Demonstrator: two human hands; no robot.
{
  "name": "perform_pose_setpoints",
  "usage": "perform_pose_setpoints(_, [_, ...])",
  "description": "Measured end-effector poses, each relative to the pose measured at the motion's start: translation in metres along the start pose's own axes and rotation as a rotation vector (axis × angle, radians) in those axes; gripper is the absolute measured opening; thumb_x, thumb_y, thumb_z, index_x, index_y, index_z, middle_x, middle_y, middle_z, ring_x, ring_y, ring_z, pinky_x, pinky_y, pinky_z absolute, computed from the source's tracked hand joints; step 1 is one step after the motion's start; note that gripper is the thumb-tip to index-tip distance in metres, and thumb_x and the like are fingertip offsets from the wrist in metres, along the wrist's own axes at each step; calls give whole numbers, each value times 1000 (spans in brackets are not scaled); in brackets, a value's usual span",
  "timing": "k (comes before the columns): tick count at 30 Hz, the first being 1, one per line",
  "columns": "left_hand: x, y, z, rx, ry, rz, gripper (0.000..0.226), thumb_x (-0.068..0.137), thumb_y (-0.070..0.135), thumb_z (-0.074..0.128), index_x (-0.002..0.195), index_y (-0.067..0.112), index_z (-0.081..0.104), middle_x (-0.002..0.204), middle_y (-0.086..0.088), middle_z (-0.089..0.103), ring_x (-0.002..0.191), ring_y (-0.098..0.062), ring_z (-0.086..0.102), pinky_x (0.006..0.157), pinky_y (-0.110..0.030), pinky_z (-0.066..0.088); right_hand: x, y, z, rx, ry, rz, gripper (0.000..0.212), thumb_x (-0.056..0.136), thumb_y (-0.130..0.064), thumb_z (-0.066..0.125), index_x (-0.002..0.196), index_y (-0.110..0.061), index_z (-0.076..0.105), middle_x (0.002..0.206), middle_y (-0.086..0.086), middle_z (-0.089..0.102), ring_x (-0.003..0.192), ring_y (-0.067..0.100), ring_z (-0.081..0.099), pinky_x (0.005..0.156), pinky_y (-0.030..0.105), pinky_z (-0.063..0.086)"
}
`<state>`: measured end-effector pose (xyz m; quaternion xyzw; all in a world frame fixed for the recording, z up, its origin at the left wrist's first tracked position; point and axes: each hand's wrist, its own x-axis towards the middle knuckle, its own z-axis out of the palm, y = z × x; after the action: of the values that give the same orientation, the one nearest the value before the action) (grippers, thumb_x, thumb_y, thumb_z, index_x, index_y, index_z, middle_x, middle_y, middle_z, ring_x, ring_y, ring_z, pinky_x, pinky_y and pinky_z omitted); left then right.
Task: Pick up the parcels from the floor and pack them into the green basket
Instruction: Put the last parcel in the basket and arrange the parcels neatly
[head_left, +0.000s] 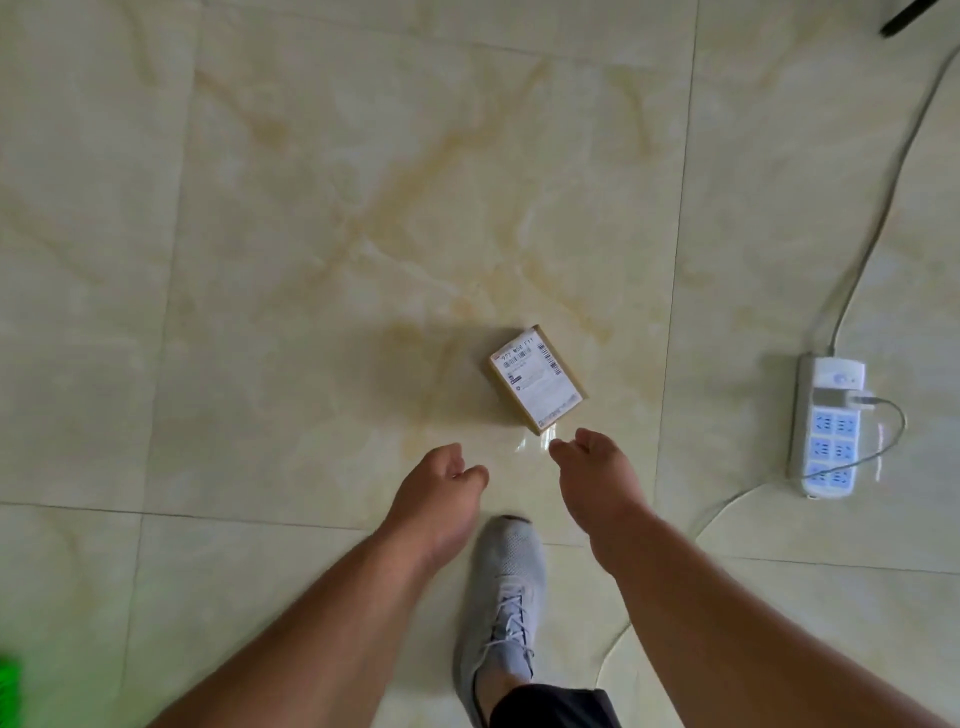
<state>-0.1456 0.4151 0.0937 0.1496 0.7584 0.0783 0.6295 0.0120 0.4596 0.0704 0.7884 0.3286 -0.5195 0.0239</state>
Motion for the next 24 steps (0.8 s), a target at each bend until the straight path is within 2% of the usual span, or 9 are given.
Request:
perform_pose_setpoints(1, [9, 4, 7, -22, -18, -2, 14, 91, 31, 60, 104, 33, 56, 115, 5, 56, 106, -16, 55, 98, -29, 41, 9, -5, -3, -34, 7, -22, 25, 92, -26, 56, 73, -25, 40, 70, -7, 40, 72, 22, 39, 55, 29, 29])
perform_pose_setpoints(2, [19, 9, 16, -54, -31, -1, 35, 87, 35, 61, 121, 27, 57, 123, 5, 56, 115, -17, 56, 106, -32, 42, 22, -7, -5, -86, 10, -52, 13, 92, -28, 55, 81, -28, 48, 79, -6, 49, 78, 24, 46, 60, 28, 35])
perform_pose_setpoints(3, [29, 13, 24, -95, -27, -8, 49, 81, 38, 60, 127, 23, 55, 126, 4, 57, 118, -17, 57, 109, -36, 42, 34, -9, -7, -137, 0, -82, 7, 94, -29, 55, 101, -31, 56, 95, -1, 59, 90, 26, 55, 71, 29, 41])
perform_pose_setpoints(5, [54, 18, 40, -135, -18, -14, 49, 78, 37, 57, 122, 13, 56, 127, -6, 63, 111, -24, 59, 100, -39, 46, 62, -12, -8, -233, 1, -129, 47, 98, -28, 52, 144, -17, 47, 138, 8, 58, 124, 30, 56, 93, 33, 43])
perform_pose_setpoints(8, [91, 22, 66, -163, -38, -38, 56, 84, 31, 55, 135, 8, 50, 134, -18, 59, 120, -32, 58, 82, -36, 42, 96, -17, -8, -335, 11, -214, 57, 99, -25, 47, 152, -7, 34, 155, 12, 43, 140, 30, 44, 106, 35, 38])
perform_pose_setpoints(11, [120, 22, 85, -242, -97, -11, 48, 86, 23, 56, 133, 14, 56, 126, -10, 67, 113, -25, 63, 79, -31, 43, 119, -17, -5, -406, -25, -221, 48, 98, -23, 44, 145, -10, 43, 147, 11, 52, 131, 34, 50, 97, 34, 43])
perform_pose_setpoints(14, [133, 14, 94, -311, -131, 48, 45, 81, 20, 55, 125, 23, 65, 119, 3, 74, 109, -17, 67, 82, -29, 48, 130, -13, 1, -432, -96, -251, 28, 90, -17, 42, 107, -19, 63, 106, 5, 70, 88, 27, 63, 67, 31, 48])
perform_pose_setpoints(16, [128, 5, 90, -348, -116, 61, 47, 81, 19, 54, 126, 26, 65, 118, 8, 74, 111, -15, 66, 82, -26, 47, 126, -12, 7, -429, -110, -263, 29, 87, -14, 41, 102, -18, 66, 95, 3, 71, 75, 20, 61, 61, 31, 49])
perform_pose_setpoints(24, [68, -40, 20, -460, 20, 18, 44, 90, 15, 50, 130, 31, 62, 123, 10, 71, 112, -12, 63, 76, -21, 42, 44, -28, 60, -430, -190, -322, 29, 91, -16, 45, 109, -18, 67, 94, 0, 70, 76, 21, 64, 60, 30, 52])
